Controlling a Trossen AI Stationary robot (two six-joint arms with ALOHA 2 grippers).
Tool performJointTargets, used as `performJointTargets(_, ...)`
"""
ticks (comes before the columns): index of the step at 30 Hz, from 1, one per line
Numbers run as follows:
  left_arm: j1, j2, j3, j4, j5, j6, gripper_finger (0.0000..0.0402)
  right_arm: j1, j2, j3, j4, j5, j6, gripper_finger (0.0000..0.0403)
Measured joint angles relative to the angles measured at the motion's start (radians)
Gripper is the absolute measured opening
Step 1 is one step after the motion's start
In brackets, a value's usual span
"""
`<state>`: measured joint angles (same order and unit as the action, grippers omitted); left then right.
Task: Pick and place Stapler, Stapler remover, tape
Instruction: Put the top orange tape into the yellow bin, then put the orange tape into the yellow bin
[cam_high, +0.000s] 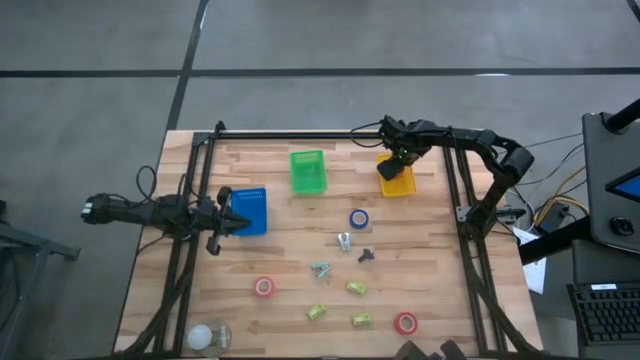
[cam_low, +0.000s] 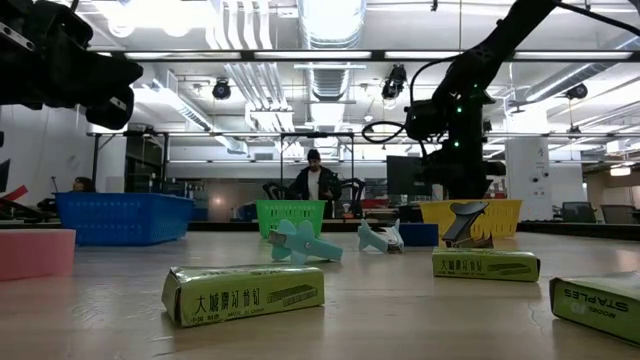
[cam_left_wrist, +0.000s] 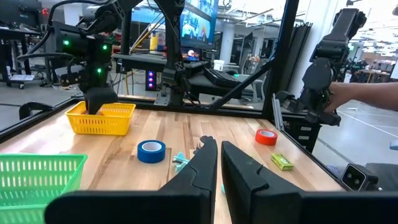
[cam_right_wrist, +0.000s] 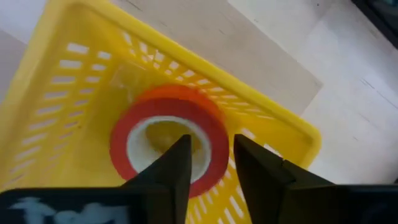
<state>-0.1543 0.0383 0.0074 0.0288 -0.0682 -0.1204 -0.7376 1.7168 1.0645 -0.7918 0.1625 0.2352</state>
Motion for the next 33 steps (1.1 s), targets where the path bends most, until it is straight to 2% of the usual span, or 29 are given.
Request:
performJointTargets(7, 0.0, 0.0, 0.0, 0.0, 0.0, 0.0, 0.0026, 0.0, -0.032, 0.011, -0.018, 0.021, -0.007, 0.0163)
performJointTargets(16, 0.0, 0.0, 0.0, 0.0, 0.0, 0.0, 0.0026, 0.079, -0.178, 0.011, -0.135, 0.02, -0.004, 0.0176)
performJointTargets(26, 0.0, 0.0, 0.0, 0.0, 0.0, 0.0, 0.0026, 0.409, -0.345, -0.01, -0.237, 0.009, 0.034, 0.0172)
performJointTargets(33, 0.0, 0.0, 0.0, 0.0, 0.0, 0.0, 0.0026, 0.688, -0.456, -0.083, -0.231, -0.079, 0.137, 0.016)
